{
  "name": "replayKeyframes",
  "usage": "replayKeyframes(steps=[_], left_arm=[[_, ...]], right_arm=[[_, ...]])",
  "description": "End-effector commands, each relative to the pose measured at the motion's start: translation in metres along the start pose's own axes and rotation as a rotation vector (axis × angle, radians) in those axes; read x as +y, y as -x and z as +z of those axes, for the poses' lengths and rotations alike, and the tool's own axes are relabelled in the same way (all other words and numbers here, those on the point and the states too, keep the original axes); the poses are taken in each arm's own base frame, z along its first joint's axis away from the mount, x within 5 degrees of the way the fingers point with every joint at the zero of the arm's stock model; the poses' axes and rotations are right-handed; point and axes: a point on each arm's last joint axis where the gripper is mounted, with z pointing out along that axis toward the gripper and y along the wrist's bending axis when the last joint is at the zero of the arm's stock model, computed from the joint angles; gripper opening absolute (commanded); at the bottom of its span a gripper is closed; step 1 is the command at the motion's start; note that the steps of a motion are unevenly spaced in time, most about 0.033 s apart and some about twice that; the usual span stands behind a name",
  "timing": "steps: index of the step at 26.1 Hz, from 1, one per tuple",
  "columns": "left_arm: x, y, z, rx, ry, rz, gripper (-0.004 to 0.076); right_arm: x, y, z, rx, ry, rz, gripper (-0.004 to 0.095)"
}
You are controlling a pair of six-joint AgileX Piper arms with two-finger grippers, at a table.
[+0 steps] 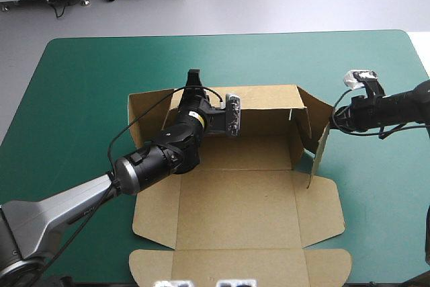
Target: Fold the box
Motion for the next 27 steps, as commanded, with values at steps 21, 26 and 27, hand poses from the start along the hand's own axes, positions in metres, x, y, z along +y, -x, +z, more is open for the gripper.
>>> replayKeyframes(steps=[21, 26, 27], left_arm=[[0.002, -0.003, -0.009, 0.011, -0.026, -0.084, -0.0009], [0.002, -0.003, -0.009, 0.013, -0.029, -0.087, -0.0009], [0.002, -0.003, -0.009, 0.012, -0.032, -0.090, -0.0009]], right_arm=[[0.045, -0.045, -0.007, -0.241, -0.009, -0.217, 0.0321], [0.051, -0.051, -0.007, -0.191, 0.062, -0.256, 0.0383], [0.051, -0.051, -0.007, -0.191, 0.062, -0.253, 0.0383]])
